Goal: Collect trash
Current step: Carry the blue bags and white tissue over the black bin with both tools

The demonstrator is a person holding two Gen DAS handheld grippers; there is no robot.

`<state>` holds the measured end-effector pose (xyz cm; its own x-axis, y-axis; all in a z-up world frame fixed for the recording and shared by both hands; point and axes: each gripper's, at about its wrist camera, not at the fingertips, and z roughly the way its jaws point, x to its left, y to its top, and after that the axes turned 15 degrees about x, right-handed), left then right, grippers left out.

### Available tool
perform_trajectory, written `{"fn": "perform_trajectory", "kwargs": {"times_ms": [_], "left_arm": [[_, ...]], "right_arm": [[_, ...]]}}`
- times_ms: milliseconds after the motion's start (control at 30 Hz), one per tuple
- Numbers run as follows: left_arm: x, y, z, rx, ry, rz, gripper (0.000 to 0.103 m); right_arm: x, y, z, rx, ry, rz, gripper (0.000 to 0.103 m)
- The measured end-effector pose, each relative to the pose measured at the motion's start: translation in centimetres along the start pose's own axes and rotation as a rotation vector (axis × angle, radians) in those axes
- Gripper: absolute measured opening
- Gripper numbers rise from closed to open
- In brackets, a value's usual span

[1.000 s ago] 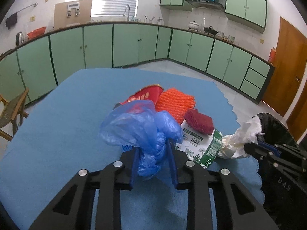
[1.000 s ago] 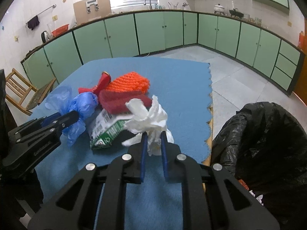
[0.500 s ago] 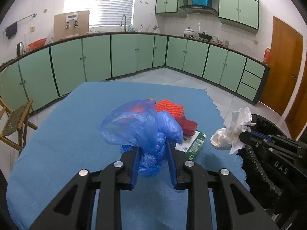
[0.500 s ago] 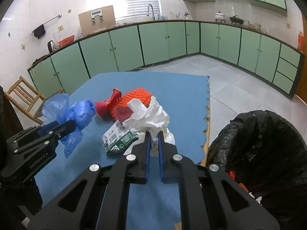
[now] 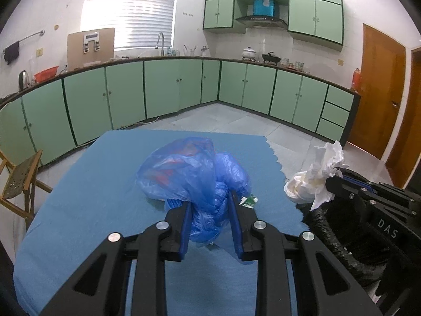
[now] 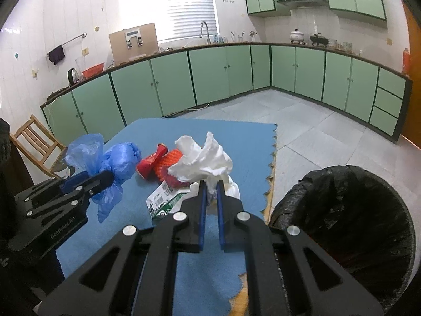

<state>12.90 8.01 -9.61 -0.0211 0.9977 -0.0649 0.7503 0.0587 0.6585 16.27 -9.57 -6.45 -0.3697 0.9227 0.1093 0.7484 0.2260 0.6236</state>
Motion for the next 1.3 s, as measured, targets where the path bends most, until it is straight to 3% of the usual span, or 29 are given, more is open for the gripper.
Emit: {"fn": "perform_trajectory", "kwargs": {"times_ms": [667, 1300], "left_arm": [[-6.7, 1.4, -2.4, -0.049, -0.108, 0.102, 0.026], [-17.8, 2.7, 0.2, -0.043, -0.253, 0.238, 0.026]], "right_arm": [[-5.1, -1.8, -7.0, -0.107, -0.100, 0.071, 0.007], [-15.5, -6.0, -10.0, -0.116, -0.262, 0.219, 0.007]]}}
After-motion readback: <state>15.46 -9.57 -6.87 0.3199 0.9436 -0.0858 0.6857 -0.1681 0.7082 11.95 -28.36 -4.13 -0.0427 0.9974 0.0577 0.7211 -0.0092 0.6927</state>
